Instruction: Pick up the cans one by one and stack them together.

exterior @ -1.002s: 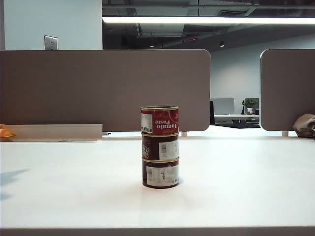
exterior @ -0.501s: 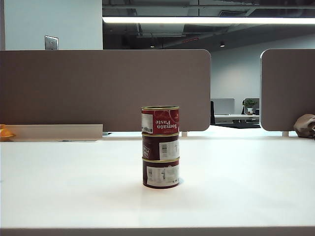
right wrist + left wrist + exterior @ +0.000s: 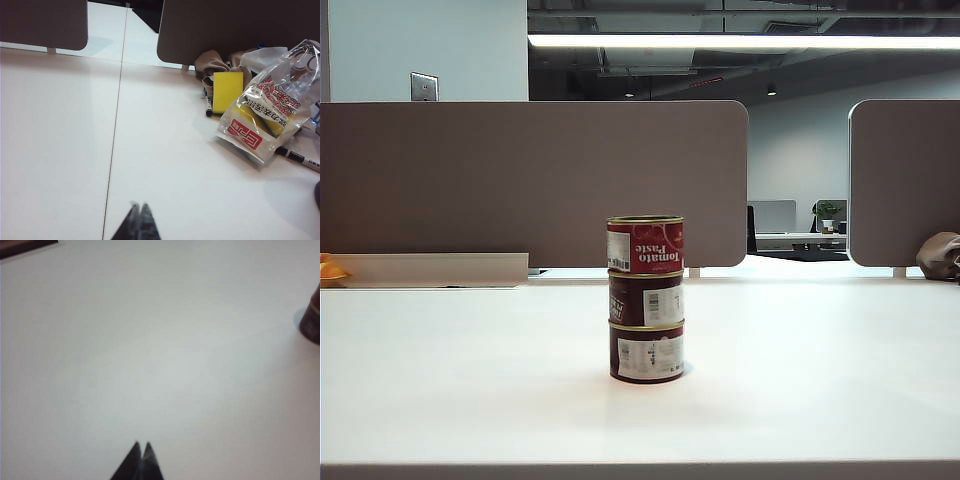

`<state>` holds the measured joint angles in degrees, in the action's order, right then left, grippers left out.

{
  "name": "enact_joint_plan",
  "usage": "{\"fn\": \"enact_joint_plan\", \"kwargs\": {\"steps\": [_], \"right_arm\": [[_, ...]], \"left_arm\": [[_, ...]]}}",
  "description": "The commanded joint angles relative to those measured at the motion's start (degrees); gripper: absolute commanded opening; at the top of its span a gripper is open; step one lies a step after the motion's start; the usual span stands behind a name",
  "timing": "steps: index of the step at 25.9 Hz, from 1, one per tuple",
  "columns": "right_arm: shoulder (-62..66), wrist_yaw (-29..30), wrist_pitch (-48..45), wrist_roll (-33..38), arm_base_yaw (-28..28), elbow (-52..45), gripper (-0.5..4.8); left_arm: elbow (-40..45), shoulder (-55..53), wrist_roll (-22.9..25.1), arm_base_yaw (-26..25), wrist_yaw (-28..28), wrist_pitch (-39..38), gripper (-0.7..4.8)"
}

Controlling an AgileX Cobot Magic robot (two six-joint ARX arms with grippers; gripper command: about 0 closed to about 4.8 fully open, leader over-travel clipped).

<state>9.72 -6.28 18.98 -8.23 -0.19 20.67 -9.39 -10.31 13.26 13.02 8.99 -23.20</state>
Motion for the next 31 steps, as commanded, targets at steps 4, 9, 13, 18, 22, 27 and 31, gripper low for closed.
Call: {"fn": "enact_joint_plan", "kwargs": {"steps": [4,9,13,18,22,27,31], "right_arm": [[-3.96,-0.04,-0.57,0.09,-0.07,-3.48,0.00],[-6.95,-0.04,-0.52,0.09,-0.07,-6.05,0.00],[-9.62,-0.04,-0.59,0.09,-0.07,-8.63,0.00],[-9.60,-0.04,-0.79,0.09,-0.07,-12.85,0.00],[-9.60,-0.04,-0.79,0.09,-0.07,-17.03,0.00],[-9.60,-0.04,-2.67,0.09,-0.04,-17.88,0.00],[-9.60,-0.04,-3.37,0.09,-0.02,-18.40,0.00]], "left_arm": [[3.32,4.33,-0.17,-0.09,0.22,0.37,-0.04],[4.94,7.39,-0.17,-0.11,0.22,0.42,-0.04],[5.42,9.18,-0.17,-0.11,0.15,1.11,-0.04],[5.79,9.99,-0.17,-0.11,0.09,2.78,-0.04],[6.67,9.99,-0.17,-0.11,0.09,6.21,-0.04],[8.96,9.99,-0.17,-0.11,0.07,13.73,-0.04],[8.96,9.99,-0.17,-0.13,0.09,13.70,-0.04]]}}
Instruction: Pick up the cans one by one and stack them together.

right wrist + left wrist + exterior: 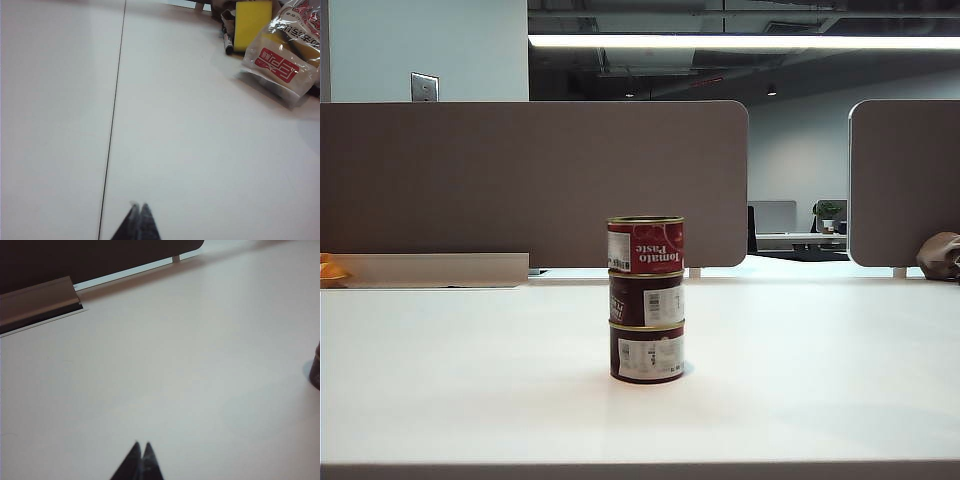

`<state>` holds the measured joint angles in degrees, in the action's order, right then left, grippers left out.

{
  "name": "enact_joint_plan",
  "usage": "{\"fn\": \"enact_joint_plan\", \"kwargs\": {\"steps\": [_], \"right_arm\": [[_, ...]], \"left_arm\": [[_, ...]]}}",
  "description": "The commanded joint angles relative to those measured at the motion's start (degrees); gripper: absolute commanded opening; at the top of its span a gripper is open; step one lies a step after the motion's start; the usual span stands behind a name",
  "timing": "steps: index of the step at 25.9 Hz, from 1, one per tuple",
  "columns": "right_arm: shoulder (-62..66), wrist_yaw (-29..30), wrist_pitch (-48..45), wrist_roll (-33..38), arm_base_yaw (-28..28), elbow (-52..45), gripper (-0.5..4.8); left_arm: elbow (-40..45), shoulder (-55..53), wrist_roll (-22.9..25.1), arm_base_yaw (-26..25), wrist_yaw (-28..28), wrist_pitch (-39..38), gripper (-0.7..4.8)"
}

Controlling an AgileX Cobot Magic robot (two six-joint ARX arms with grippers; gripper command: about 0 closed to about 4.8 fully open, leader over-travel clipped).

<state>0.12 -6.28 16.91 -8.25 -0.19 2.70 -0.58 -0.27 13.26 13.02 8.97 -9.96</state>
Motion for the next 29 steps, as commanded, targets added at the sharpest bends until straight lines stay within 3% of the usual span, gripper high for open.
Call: {"fn": "enact_joint_plan", "kwargs": {"steps": [1,8,11,22,29], "right_arm": [[0.00,-0.04,-1.49,0.11,-0.02,-0.50,0.00],[0.00,-0.04,-2.56,0.11,-0.02,-0.87,0.00],[0.00,-0.02,-7.32,0.13,-0.04,-2.47,0.00],[0.00,-0.04,-7.26,0.11,-0.07,-2.45,0.00],[0.00,-0.07,-7.26,0.11,-3.41,-2.45,0.00]], "left_arm": [[0.15,-0.04,-0.17,-0.13,0.11,0.46,-0.04],[0.15,-0.04,-0.17,-0.13,0.09,0.46,-0.04],[0.15,-0.04,-0.17,-0.13,0.09,0.46,-0.04],[0.15,-0.04,-0.17,-0.35,0.11,0.46,-0.04],[0.15,-0.02,-0.17,-7.63,0.22,0.46,-0.04]]}}
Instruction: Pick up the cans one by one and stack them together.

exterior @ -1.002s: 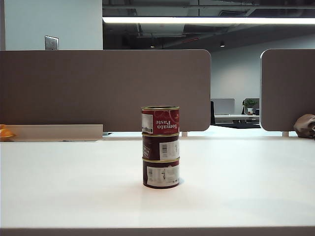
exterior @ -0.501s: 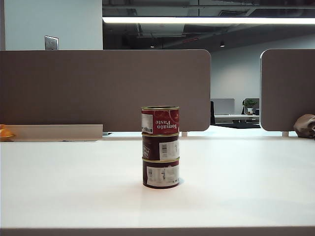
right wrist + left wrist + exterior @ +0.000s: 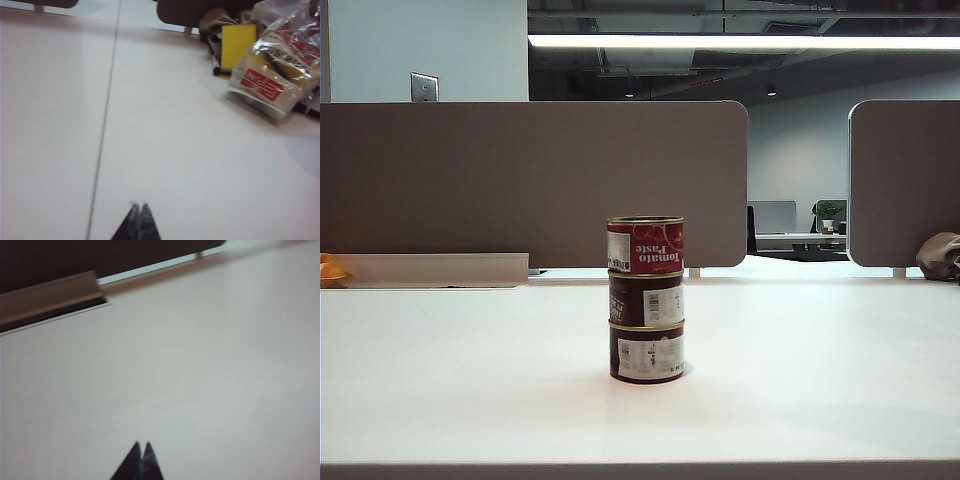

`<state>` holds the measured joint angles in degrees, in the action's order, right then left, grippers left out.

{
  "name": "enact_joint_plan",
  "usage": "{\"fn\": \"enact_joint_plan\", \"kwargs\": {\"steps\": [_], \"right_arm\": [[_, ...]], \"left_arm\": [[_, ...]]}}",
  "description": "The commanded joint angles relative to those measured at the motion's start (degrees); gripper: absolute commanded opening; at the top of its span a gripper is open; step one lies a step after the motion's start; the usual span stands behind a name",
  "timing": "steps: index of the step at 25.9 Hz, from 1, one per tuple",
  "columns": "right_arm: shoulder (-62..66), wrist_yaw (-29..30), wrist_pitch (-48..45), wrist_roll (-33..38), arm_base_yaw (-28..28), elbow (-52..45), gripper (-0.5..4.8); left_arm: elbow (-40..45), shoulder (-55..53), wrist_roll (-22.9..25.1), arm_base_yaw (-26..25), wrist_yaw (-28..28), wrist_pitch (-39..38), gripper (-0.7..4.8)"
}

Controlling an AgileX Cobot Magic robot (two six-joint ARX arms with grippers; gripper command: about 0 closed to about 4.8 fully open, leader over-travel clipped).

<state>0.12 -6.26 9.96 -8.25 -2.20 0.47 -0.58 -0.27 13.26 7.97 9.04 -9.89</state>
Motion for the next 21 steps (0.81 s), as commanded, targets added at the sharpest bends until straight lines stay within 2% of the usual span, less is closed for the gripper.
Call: {"fn": "enact_joint_plan", "kwargs": {"steps": [1,4,8,21], "right_arm": [[0.00,-0.35,-0.28,0.11,-1.60,-0.22,0.00],[0.00,-0.26,-0.31,0.11,-0.72,-0.22,0.00],[0.00,0.00,-0.31,0.11,2.49,-0.22,0.00],[0.00,-0.07,-0.04,0.11,2.64,-0.20,0.00]], "left_arm": [[0.15,-0.04,-0.17,-3.89,0.00,0.39,-0.04],[0.15,-0.04,-0.17,-6.25,0.02,0.39,-0.04],[0.15,-0.04,-0.17,-6.51,0.04,0.39,-0.04],[0.15,-0.04,-0.22,-6.51,0.02,0.37,-0.04]]}}
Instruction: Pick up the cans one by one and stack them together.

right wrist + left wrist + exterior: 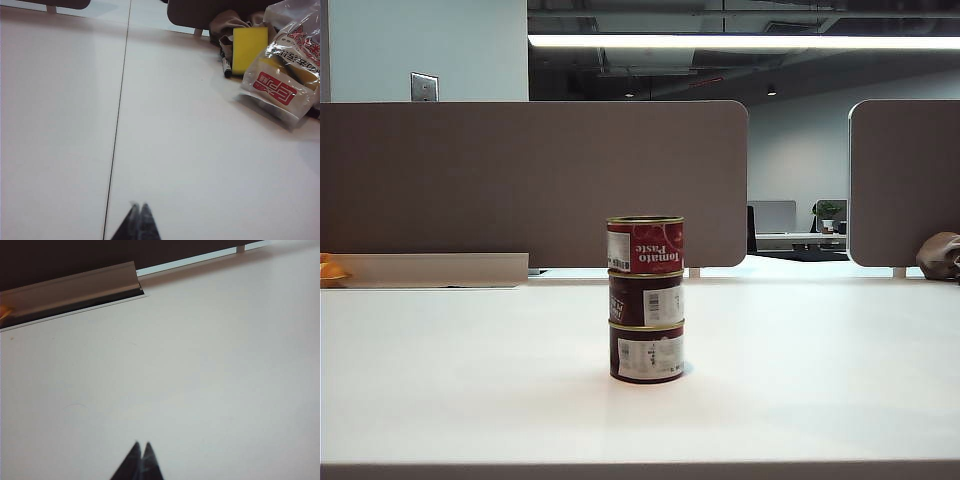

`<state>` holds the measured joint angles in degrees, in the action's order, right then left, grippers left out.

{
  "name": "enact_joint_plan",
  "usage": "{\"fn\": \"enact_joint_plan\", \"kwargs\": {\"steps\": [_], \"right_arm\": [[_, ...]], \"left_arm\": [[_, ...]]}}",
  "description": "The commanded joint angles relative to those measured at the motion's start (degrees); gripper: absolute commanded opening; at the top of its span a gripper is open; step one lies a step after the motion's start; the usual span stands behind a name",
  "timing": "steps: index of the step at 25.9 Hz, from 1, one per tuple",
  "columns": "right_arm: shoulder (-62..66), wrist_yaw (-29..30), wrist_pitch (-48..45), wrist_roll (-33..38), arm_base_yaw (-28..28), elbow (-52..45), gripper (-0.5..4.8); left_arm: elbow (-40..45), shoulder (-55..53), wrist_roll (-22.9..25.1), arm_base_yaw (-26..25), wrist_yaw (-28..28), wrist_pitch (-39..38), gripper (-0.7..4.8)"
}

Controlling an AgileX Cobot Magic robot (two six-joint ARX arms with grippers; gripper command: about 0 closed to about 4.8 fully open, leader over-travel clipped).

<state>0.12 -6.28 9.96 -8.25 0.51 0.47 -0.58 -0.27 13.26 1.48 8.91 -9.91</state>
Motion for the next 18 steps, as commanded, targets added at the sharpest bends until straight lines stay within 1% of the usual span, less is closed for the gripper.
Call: {"fn": "enact_joint_plan", "kwargs": {"steps": [1,2,5,9,11,13,18], "right_arm": [[0.00,-0.02,0.09,0.13,-0.07,-0.20,0.00],[0.00,0.07,0.35,0.13,-0.04,-0.20,0.00],[0.00,2.73,0.81,0.85,-0.07,-0.20,0.00],[0.00,4.81,0.94,1.51,-0.07,-0.20,0.00],[0.00,5.01,0.87,3.06,-0.04,-0.20,0.00],[0.00,4.90,0.90,3.76,-0.09,-0.20,0.00],[0.00,4.79,0.72,3.74,-0.09,-0.17,0.00]], "left_arm": [[0.15,-0.04,-0.37,-0.02,0.15,0.39,-0.04],[0.15,-0.04,-0.72,-0.02,0.15,0.39,-0.04],[0.15,-0.04,-3.50,-0.02,-0.63,0.35,-0.04],[0.15,-0.04,-11.23,-0.02,-2.95,0.07,-0.04],[0.15,-0.04,-13.92,-0.02,-2.93,0.07,-0.04],[0.15,-0.04,-14.75,-0.02,-2.99,0.15,-0.04],[0.15,-0.04,-14.78,-0.02,-9.22,0.55,-0.04]]}}
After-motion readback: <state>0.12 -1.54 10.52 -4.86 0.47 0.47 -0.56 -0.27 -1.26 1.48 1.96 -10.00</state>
